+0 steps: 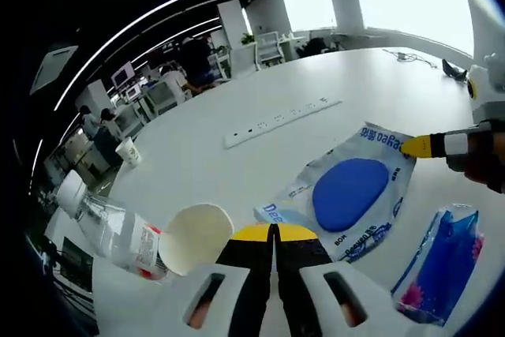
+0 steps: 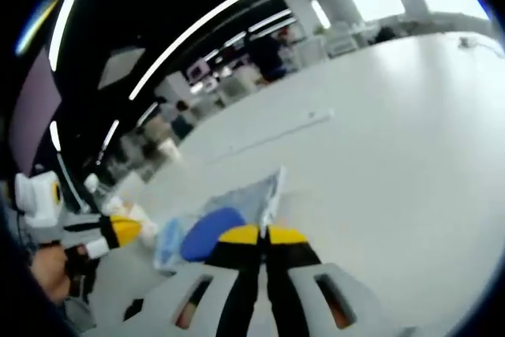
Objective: Arrange the tabletop items into an orderly group along one side of the table until the central work area is clear of visible clutter.
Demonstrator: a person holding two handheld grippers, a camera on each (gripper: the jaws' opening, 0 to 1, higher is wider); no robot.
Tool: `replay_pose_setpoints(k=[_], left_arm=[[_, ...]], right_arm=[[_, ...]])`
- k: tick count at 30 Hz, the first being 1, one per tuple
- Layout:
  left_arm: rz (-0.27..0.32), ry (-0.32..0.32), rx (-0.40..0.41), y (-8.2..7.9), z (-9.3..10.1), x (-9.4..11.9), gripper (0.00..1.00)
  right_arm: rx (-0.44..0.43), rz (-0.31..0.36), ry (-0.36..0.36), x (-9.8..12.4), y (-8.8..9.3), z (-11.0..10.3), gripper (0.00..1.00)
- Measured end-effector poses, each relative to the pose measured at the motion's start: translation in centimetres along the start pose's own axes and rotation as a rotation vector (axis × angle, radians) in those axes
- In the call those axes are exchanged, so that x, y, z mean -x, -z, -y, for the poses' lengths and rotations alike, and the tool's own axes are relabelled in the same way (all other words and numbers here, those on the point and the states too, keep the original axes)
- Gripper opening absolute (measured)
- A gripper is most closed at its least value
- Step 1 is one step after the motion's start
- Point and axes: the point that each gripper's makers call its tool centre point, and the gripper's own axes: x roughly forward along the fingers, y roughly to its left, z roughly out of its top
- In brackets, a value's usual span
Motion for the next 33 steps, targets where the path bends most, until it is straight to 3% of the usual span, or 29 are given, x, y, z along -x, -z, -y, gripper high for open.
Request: replay_pose_setpoints(k=[13, 19, 22, 28, 33], left_arm=[[0.007, -0.009, 0.057, 0.6, -0.4, 2.0, 0.0], [-0.03, 0.003, 0.178, 2.1, -0.3, 1.7, 0.0], [-0.03, 0.019, 0.305, 2.7, 0.1, 1.6, 0.06], [-0.034, 0.016, 0.296, 3.2, 0.2, 2.2, 0.09], [-0.033, 0.012, 0.349, 3.4, 0.1, 2.2, 0.16]], right_arm=[[0.012, -0.019, 0.028, 0.2, 0.6, 0.8, 0.0], [0.021, -0.022, 0.041, 0.1, 0.8, 1.0, 0.0], [0.018, -0.023, 0.044, 0.3, 0.8, 0.9, 0.0], [0.019, -0.022, 0.048, 0.4, 0.9, 0.8, 0.0], [0.014, -0.024, 0.048, 0.6, 1.2, 0.7, 0.0]])
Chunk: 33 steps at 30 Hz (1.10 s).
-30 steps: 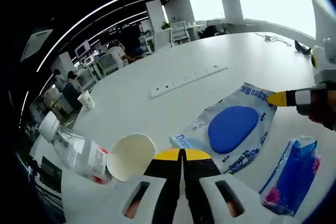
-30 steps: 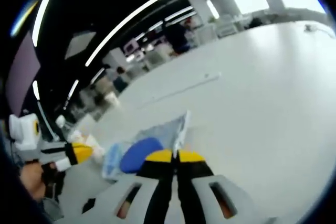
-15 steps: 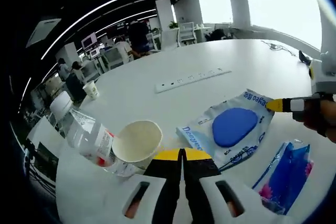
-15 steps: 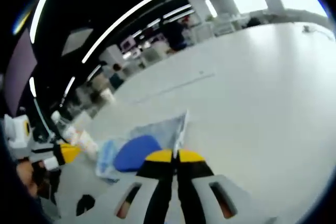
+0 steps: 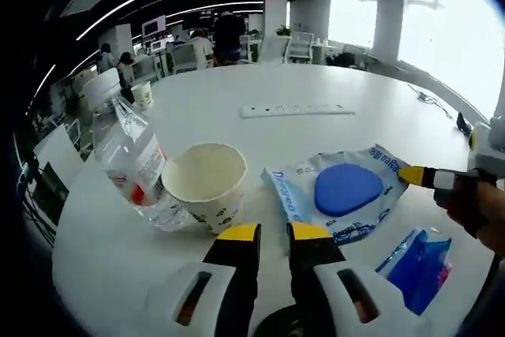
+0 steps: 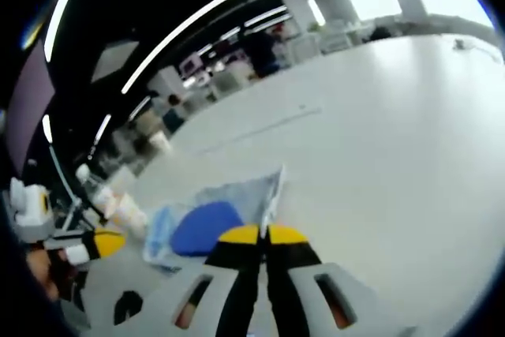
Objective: Arrange the tabletop items into an orderly group along one side of the table until the central work area is clear of visible clutter.
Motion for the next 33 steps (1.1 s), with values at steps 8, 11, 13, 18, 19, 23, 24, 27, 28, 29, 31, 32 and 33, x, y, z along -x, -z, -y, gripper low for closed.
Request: replay_pose_setpoints(k=[8, 11, 13, 18, 19, 23, 24, 27, 28, 29, 31, 32, 33], left_arm=[[-0.015, 0.007, 0.023, 1.3, 0.2, 0.8, 0.2], [-0.012, 0.002, 0.04, 1.4, -0.4, 1.1, 0.21], [-0.017, 0.01, 0.08, 1.7, -0.8, 0.9, 0.25], [-0.03, 0.031, 0.212, 2.2, -0.7, 0.1, 0.31], [-0.031, 0.052, 0.26, 2.1, -0.3, -0.2, 0.32], [-0.057, 0.087, 0.298, 2.4, 0.9, -1.5, 0.39], [-0.073, 0.091, 0.302, 2.7, 1.1, -2.1, 0.38], [-0.087, 0.094, 0.356, 3.0, 1.3, -3.1, 0.36], [-0.092, 0.093, 0.363, 3.0, 1.3, -3.4, 0.34], [-0.094, 0.091, 0.361, 3.1, 1.3, -3.5, 0.32], [-0.094, 0.089, 0.355, 3.0, 1.4, -3.8, 0.26], [-0.099, 0.09, 0.349, 3.1, 1.3, -3.9, 0.23], [-0.1, 0.09, 0.336, 3.0, 1.4, -4.0, 0.18]], right_arm=[[0.018, -0.002, 0.003, 0.3, 0.0, 0.1, 0.0], [0.025, -0.004, 0.004, 0.3, 0.1, 0.0, 0.0], [0.031, -0.002, 0.006, 0.3, 0.0, 0.0, 0.0], [0.028, 0.004, 0.01, 0.2, 0.1, 0.2, 0.0], [0.028, 0.004, 0.009, 0.2, 0.1, 0.2, 0.0], [0.026, 0.004, 0.011, 0.2, 0.3, 0.3, 0.0], [0.023, 0.005, 0.011, 0.1, 0.3, 0.3, 0.0], [0.021, 0.006, 0.011, 0.1, 0.4, 0.3, 0.0], [0.021, 0.006, 0.008, 0.0, 0.4, 0.3, 0.0], [0.023, 0.006, 0.008, 0.0, 0.4, 0.3, 0.0], [0.022, 0.006, 0.006, 0.0, 0.4, 0.2, 0.0], [0.019, 0.006, 0.005, 0.0, 0.4, 0.2, 0.0], [0.016, 0.006, 0.005, -0.1, 0.5, 0.2, 0.0]])
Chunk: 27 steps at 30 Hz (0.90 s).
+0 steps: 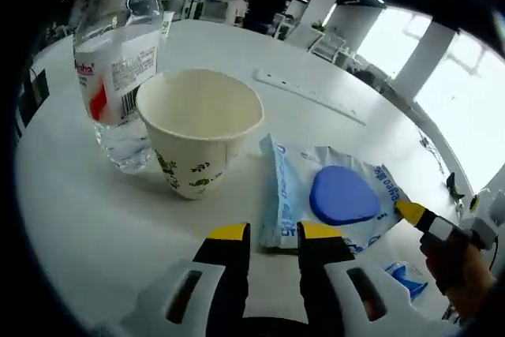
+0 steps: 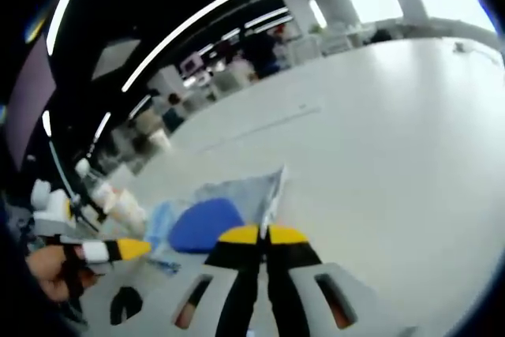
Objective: Arrange the tabletop items into an orderly group along one side of the table until the central work area is clear of visible clutter.
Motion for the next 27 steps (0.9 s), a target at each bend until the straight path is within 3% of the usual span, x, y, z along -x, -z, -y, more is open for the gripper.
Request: replay_pose_setpoints(k=[2, 9, 19, 27], left_arm=[[-0.002, -0.004, -0.026, 0.0, -0.1, 0.0, 0.09], [0.012, 0.003, -0.065, -0.4, 0.4, 0.0, 0.02], [0.099, -0.039, -0.096, -3.0, -0.3, 0.7, 0.0], [0.102, -0.071, -0.122, -3.1, -1.2, 0.6, 0.0]], right_arm=[[-0.005, 0.001, -0.001, -0.1, 0.0, 0.0, 0.0], [-0.022, 0.009, -0.002, -0.2, -0.1, -0.2, 0.0], [-0.022, 0.068, -0.042, 0.0, -1.5, -2.3, 0.0], [0.003, 0.059, -0.057, -0.7, -0.9, -3.2, 0.0]])
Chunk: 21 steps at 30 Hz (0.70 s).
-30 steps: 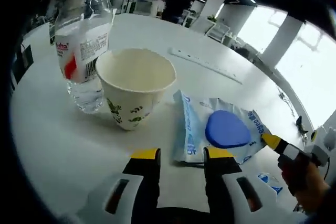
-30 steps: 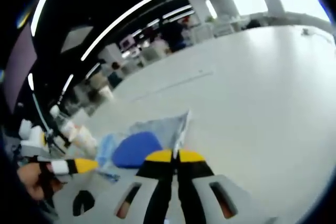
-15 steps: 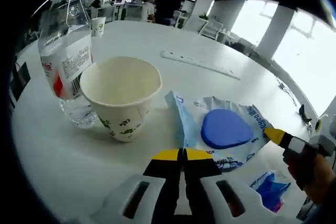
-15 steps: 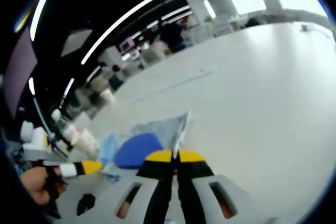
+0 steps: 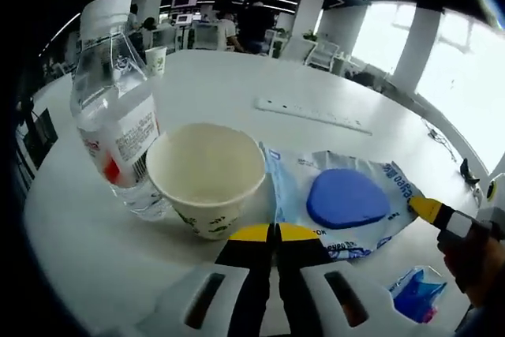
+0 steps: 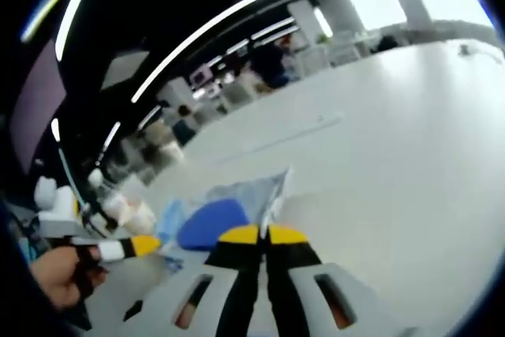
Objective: Arrange the tabletop items into an orderly group along one side of the table until the central work area is clear of visible clutter.
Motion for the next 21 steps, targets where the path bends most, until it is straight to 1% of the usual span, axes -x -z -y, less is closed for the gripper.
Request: replay_pose_setpoints(k=[2, 5, 8, 11, 14, 21], left_arm=[[-0.008, -0.003, 0.014, 0.4, -0.3, -0.2, 0.0], [-0.025, -0.01, 0.01, 0.8, -0.6, -0.3, 0.0], [-0.025, -0.014, 0.015, 0.9, -0.7, -0.3, 0.0], [-0.03, -0.017, 0.003, 0.9, -0.8, -0.5, 0.0], [-0.033, -0.024, 0.006, 1.0, -0.9, -0.5, 0.0], [-0.033, -0.032, 0.008, 1.1, -0.9, -0.5, 0.01]], right_arm=[[0.0, 0.0, -0.004, 0.0, 0.0, 0.0, 0.0], [0.017, -0.009, -0.013, -0.3, 0.3, -0.2, 0.0], [0.025, -0.019, -0.011, -0.4, 0.6, -0.1, 0.0], [0.027, -0.024, -0.003, -0.4, 0.8, 0.0, 0.0], [0.051, -0.044, -0.002, -0.5, 1.4, 0.1, 0.0], [0.055, -0.059, 0.0, -0.5, 1.9, 0.3, 0.0]])
